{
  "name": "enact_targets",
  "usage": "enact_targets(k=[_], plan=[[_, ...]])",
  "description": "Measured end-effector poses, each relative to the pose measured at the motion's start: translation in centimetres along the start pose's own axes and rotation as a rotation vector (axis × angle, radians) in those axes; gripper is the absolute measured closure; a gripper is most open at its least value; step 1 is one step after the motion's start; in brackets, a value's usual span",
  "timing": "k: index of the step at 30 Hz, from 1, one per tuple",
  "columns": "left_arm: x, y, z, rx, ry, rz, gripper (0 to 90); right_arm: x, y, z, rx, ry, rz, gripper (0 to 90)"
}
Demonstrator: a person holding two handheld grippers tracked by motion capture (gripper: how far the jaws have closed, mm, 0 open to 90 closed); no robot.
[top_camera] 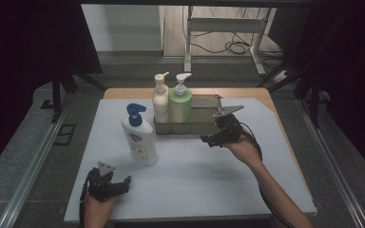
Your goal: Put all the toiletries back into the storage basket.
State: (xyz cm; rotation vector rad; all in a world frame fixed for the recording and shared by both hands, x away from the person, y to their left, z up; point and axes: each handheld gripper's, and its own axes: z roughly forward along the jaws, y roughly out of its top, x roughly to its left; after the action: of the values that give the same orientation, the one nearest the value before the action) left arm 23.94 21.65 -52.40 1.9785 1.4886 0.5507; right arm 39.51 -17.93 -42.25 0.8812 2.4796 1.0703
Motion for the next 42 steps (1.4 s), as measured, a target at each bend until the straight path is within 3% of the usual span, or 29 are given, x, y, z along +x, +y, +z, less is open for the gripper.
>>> enact_targets(k=[22, 29, 42], plan=[[0.0, 0.0, 0.0, 0.001, 0.0, 0.0, 11.9, 1.1, -3.8, -2.8, -0.002, -0.019, 0.013, 0.0], [0.0, 0.0, 0.0, 0.001, 0.0, 0.0, 12.0, 1.6, -6.1, -3.8, 0.008, -0.047, 0.005, 0.0], [0.0, 0.0, 0.0, 0.003, 0.0, 0.002, 12.1, 1.5, -11.0, -4.2, 0.027, -0.071, 0.072, 0.0]])
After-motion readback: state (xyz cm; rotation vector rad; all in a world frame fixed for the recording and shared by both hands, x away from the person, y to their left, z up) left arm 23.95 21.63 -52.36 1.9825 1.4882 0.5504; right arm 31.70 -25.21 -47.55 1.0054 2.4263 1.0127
